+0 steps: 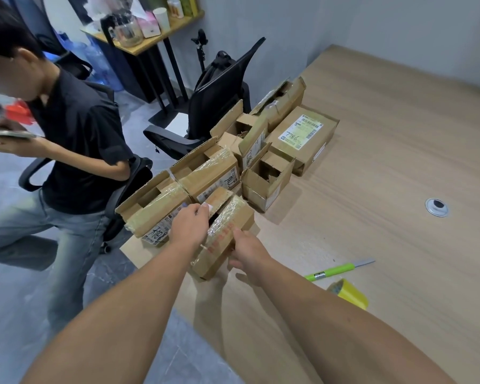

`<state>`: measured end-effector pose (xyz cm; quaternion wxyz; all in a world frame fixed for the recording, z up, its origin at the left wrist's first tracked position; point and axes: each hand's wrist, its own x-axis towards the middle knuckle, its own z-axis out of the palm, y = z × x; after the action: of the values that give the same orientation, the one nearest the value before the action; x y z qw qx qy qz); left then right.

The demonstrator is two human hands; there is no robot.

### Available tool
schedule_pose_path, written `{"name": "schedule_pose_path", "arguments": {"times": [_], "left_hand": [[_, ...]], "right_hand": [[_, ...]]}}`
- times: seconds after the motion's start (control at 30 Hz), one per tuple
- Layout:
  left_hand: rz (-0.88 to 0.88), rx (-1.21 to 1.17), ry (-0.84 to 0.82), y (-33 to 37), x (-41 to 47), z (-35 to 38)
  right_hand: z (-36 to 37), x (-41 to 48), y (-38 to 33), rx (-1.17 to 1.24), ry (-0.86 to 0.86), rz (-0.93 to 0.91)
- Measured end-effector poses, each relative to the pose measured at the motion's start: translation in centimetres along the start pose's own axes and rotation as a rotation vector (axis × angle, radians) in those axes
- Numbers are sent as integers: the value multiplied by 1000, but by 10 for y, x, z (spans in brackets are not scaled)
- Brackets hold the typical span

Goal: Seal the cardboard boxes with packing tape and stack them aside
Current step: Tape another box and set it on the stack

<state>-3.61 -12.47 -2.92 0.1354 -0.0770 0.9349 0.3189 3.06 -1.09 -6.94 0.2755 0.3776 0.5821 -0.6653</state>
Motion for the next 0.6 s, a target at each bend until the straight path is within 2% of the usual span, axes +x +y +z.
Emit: {"name": "schedule_pose_path", "arguments": {"times": [0.6], "left_hand": [[27, -67, 43, 51, -83, 37]], "right_hand": [[-76, -51, 27, -15, 140, -140]]}}
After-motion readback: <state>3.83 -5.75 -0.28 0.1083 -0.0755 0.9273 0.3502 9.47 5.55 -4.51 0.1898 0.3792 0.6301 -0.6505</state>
